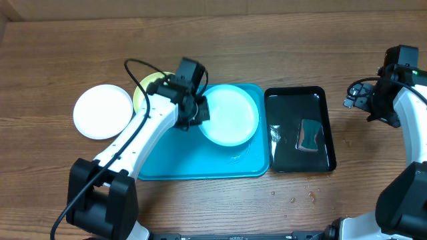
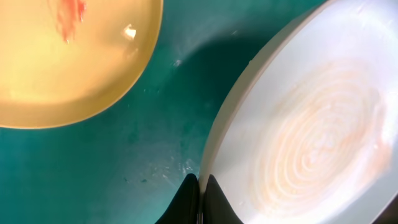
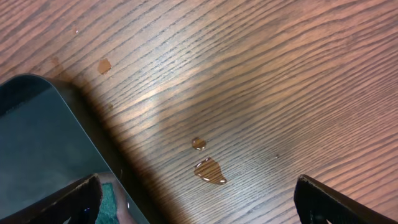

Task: Clean dirty plates on tray and stack at the side
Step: 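Lift light-blue plate with left gripper and carry it rightward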

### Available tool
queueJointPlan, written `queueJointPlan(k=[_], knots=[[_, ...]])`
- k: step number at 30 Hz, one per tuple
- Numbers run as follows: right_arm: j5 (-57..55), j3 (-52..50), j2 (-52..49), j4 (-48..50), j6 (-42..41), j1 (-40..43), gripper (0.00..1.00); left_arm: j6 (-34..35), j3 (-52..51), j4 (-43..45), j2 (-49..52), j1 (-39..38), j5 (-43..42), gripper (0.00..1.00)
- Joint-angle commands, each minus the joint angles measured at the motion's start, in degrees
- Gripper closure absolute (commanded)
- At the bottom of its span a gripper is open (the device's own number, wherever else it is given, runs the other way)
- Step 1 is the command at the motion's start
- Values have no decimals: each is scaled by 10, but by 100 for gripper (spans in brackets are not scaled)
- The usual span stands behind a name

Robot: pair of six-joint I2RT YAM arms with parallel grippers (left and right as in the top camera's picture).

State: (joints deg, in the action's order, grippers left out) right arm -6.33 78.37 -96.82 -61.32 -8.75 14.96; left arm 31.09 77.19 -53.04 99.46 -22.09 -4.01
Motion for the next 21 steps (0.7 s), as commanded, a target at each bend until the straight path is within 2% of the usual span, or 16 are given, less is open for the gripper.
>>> queueJointPlan(k=[1, 6, 11, 21], knots=[[-1, 7, 6, 2, -2, 1, 0, -20, 65, -24, 0, 0, 2, 96], [-1, 7, 6, 2, -2, 1, 0, -19, 118, -25, 0, -13, 0, 96], [-1, 7, 6, 2, -2, 1, 0, -18, 124, 13, 2, -62, 12, 96], [-1, 7, 6, 2, -2, 1, 0, 6, 124, 55, 6, -206, 220, 96]])
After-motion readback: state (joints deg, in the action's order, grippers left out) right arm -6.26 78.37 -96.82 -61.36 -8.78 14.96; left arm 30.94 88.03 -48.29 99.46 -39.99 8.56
